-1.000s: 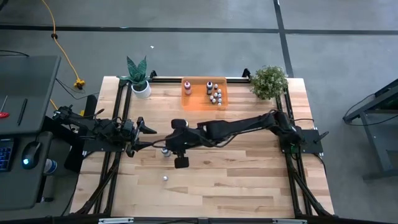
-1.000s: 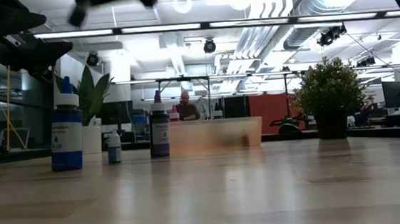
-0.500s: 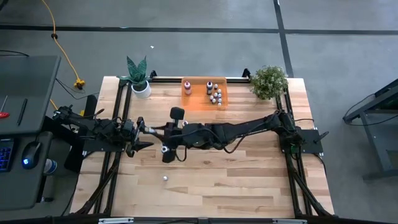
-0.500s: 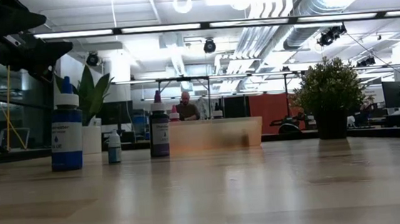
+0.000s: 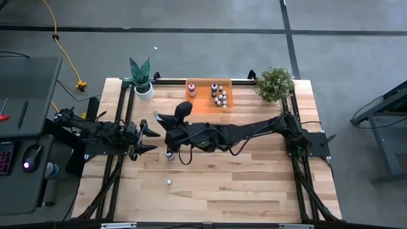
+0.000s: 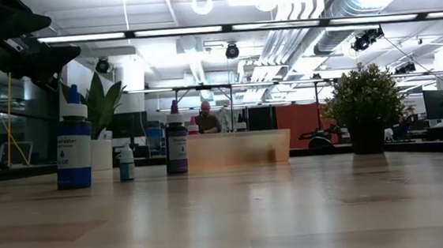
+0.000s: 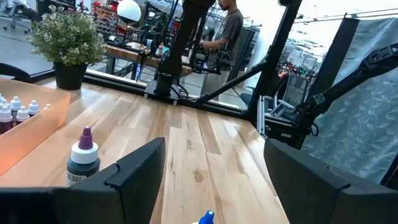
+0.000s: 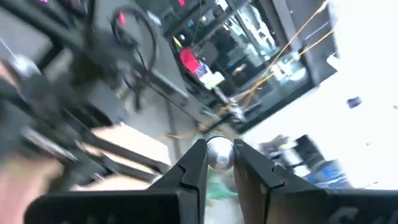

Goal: Pick & Place food coloring
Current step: Put the small black food coloring bottle into the orange bin

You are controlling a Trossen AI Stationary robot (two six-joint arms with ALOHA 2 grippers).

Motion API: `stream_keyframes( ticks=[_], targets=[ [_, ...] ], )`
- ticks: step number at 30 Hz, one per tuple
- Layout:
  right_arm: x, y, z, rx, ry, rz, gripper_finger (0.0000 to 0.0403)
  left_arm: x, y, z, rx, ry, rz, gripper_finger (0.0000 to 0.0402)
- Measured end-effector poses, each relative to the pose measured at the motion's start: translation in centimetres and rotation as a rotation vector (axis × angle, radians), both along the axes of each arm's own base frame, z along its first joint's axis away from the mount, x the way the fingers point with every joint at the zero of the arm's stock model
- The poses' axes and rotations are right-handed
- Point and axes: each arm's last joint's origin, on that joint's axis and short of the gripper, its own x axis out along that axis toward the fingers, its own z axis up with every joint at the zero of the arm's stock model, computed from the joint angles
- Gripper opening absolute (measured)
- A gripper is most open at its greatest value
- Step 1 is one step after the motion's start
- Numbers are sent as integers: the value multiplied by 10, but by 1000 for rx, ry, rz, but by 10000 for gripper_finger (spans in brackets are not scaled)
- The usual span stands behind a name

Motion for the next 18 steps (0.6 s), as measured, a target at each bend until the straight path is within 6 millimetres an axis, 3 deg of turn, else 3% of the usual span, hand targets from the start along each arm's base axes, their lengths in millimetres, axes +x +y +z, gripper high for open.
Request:
stream_keyframes(
  ticks=[4,11,18],
  targets=[
    [1,-15,1,-124,67,-87,55,0,0,0,0,0,0,271],
    [3,-57,0,-213,145,-257,55,0,0,0,0,0,0,271],
    [-4,-116,0,-190,205,-631,55,0,0,0,0,0,0,271]
  ],
)
